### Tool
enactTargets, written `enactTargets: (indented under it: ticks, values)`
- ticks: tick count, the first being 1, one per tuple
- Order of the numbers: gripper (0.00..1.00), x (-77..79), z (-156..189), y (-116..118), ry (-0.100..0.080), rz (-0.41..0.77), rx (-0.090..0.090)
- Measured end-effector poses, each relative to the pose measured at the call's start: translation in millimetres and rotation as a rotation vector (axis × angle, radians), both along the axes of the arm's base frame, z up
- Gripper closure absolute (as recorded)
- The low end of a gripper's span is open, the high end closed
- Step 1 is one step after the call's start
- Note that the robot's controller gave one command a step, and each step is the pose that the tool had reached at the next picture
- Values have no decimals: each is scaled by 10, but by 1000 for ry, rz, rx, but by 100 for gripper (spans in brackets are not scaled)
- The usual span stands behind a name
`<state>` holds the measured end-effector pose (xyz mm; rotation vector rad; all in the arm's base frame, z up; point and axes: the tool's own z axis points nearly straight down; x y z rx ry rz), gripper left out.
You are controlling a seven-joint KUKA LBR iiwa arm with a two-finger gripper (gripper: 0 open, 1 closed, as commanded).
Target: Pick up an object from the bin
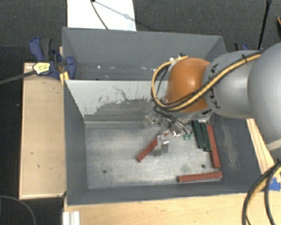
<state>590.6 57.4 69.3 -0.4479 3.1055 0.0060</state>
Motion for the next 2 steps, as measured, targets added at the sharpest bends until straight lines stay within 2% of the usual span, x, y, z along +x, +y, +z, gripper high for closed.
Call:
enactTargets:
  ticks: [1, 2]
  values:
    - [100, 3, 17, -45, -1, -2, -3]
    - [100, -216, 1746, -107, -8, 74, -4]
